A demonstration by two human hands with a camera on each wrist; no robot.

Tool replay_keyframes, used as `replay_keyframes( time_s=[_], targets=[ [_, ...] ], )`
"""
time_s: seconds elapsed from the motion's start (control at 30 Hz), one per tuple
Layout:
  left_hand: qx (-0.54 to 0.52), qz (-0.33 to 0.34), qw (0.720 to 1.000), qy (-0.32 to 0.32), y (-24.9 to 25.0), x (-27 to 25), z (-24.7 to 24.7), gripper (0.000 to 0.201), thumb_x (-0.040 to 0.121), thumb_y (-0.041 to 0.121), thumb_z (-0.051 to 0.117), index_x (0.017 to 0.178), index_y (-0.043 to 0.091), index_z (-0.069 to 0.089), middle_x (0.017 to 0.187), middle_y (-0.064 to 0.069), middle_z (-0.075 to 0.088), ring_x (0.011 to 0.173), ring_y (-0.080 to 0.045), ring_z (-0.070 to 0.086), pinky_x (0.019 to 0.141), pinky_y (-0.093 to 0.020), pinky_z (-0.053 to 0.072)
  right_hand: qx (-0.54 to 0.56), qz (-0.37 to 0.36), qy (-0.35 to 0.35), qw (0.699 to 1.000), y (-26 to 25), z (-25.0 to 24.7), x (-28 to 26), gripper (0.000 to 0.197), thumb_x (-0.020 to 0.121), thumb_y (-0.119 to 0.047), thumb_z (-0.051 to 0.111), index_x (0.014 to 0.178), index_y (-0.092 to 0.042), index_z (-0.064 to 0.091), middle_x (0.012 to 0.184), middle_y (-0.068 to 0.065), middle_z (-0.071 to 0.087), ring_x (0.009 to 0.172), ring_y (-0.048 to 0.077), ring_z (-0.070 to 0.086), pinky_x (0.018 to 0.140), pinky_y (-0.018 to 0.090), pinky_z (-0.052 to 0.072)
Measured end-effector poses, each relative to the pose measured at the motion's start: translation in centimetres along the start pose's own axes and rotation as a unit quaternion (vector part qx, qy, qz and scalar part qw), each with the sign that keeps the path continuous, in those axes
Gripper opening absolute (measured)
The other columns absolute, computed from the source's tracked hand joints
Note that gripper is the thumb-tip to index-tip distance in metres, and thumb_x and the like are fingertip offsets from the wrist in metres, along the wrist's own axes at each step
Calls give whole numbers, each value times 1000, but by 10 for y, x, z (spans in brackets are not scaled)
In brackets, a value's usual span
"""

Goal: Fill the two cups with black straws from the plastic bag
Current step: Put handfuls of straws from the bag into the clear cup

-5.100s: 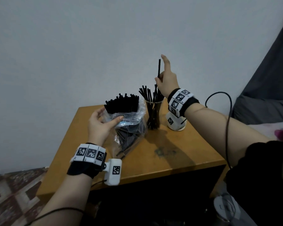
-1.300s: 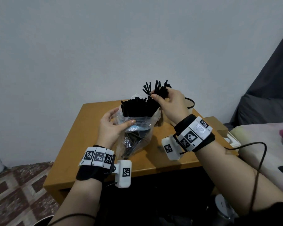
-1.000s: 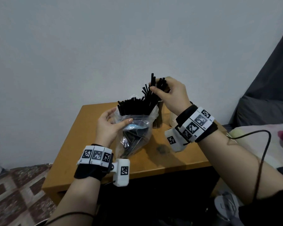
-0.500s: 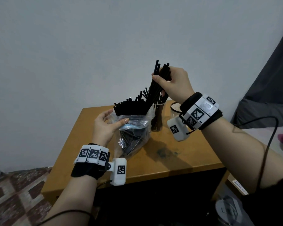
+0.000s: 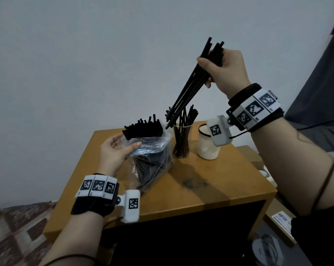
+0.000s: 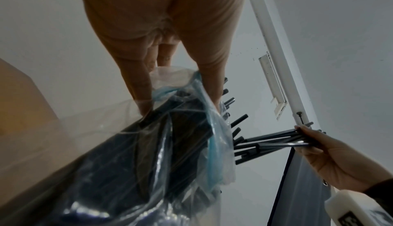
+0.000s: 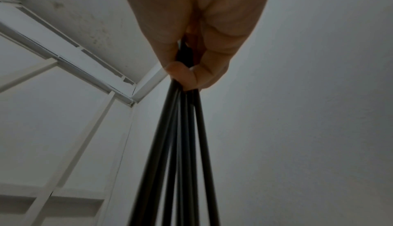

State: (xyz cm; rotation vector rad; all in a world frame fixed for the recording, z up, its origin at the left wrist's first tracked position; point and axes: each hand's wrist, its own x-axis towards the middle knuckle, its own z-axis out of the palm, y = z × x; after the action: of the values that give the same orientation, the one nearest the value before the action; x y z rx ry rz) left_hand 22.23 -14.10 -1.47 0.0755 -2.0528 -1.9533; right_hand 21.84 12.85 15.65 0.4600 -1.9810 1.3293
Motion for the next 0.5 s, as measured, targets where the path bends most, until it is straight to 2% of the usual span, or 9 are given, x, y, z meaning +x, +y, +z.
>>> replay_keyframes(
  time_s=[0.1,0.2,0.27,0.4,0.5],
  targets=[
    [-16,-6,1000,-1,2,4,-4,92,46,32,83,130,10,52,137,-14,51,122,-28,52,96,-49,51,-19,-6,14,1000,3,-8,6,15,87,-16,62,83,-2,62,68,6,66,46,27,55,48,29,45],
    [-25,-7,1000,-9,4,7,-4,91,49,29,84,131,9,51,137,-15,50,121,-28,52,94,-46,53,-52,-14,23,998,10,-10,12,24,85,-21,61,85,4,63,72,20,67,50,33,58,52,34,48],
    [-24,-9,1000,-12,5,9,-4,85,54,26,85,130,10,51,138,-14,49,122,-29,53,93,-44,53,-83,-20,24,996,16,-7,14,27,86,-23,60,85,4,63,72,25,67,50,29,60,55,33,50],
    [-24,-10,1000,-14,4,11,-2,84,53,27,84,129,12,52,137,-13,49,121,-28,53,95,-46,52,-111,-23,32,993,27,0,17,24,88,-22,59,87,2,64,66,19,67,45,16,58,58,26,50],
    [-24,-7,1000,-11,2,13,-2,80,56,24,85,128,12,52,135,-12,51,120,-28,53,96,-46,52,-126,-13,32,991,37,6,22,23,90,-22,58,88,0,64,54,6,60,41,8,54,55,18,47]
  ],
)
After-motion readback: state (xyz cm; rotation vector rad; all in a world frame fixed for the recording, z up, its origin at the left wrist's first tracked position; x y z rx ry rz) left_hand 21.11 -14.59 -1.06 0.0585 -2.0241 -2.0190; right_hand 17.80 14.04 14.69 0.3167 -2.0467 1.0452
